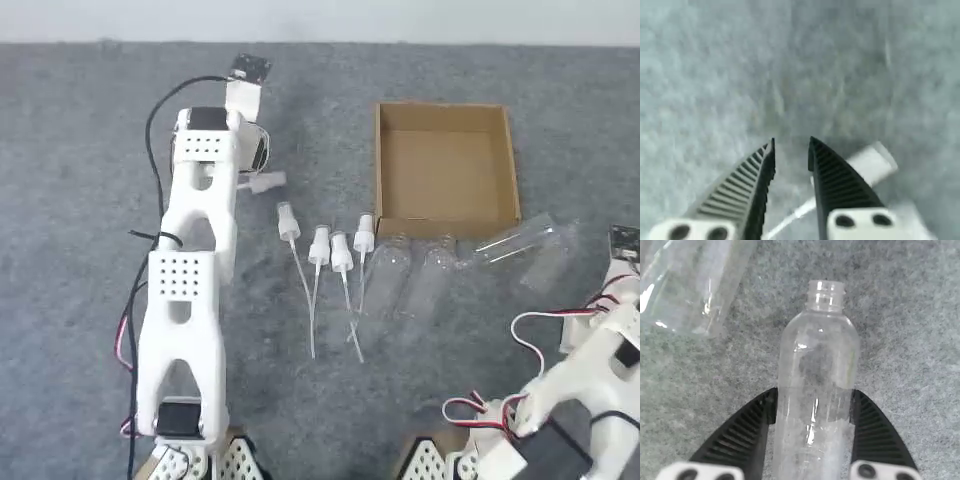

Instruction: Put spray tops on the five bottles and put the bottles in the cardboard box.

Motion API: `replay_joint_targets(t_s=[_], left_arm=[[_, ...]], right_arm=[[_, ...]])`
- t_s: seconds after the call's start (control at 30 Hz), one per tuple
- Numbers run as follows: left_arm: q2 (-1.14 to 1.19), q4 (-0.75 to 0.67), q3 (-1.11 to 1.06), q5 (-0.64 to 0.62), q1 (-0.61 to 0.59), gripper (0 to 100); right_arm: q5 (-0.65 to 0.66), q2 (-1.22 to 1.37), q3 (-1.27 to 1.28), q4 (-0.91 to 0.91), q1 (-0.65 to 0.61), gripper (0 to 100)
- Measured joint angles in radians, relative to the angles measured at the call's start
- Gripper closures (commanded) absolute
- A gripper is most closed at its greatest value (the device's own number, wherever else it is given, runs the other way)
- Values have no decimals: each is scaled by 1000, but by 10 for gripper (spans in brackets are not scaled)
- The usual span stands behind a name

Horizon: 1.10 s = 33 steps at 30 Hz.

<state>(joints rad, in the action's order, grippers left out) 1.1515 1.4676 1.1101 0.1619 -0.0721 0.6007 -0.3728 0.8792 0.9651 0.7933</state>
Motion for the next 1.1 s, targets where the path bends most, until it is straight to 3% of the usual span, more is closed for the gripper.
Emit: replay_joint_targets(t_s=[0.13,0.23,0.47,0.63,0.8,1.1], left_arm=[[23,207,155,9,2,906],[23,244,190,12,-17,906],[-25,250,-21,74,-63,906],[-227,250,-149,163,-91,898],[-399,252,-175,247,-63,820],[-376,146,-259,370,55,817]], right_arm=[[0,0,0,0,0,826],[0,0,2,-2,0,826],[0,-2,17,-11,0,826],[2,-2,17,-11,0,826],[2,-2,17,-11,0,826],[2,-2,17,-11,0,826]])
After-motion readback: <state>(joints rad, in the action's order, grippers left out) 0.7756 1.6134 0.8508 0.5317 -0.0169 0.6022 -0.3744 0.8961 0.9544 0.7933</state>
